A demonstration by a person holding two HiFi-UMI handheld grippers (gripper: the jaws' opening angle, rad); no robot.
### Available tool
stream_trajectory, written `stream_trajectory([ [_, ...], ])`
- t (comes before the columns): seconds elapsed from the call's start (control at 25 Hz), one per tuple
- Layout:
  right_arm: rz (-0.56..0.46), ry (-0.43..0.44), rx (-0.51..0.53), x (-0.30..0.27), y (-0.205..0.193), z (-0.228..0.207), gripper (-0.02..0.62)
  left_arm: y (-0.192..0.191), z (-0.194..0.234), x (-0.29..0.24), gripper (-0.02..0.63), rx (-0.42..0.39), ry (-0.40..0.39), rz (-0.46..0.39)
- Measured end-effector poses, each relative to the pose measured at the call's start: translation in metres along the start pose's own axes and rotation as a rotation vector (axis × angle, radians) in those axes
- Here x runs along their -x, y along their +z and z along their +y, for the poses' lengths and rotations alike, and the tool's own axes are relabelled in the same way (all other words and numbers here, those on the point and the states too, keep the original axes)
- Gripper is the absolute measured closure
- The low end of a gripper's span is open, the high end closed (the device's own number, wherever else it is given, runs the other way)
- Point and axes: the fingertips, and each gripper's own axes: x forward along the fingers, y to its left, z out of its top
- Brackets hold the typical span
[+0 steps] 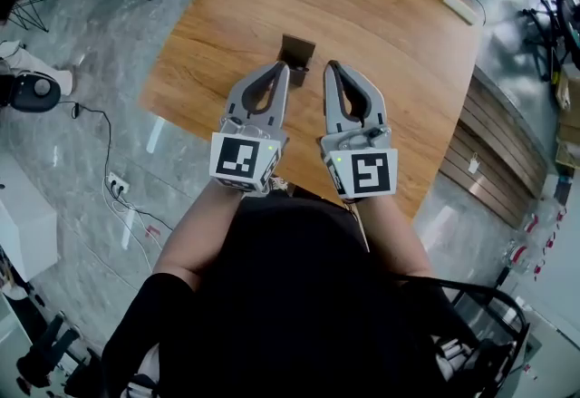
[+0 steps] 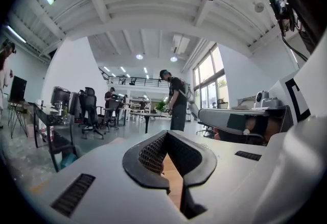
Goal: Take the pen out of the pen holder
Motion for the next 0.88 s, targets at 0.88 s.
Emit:
stream_trajectory([
  [0.88,-0.005,0.009,0.008,0.019,0.013,0.008,0.581,0.019,-0.018,0.009,0.606,0.007,-0.019,-0.022],
])
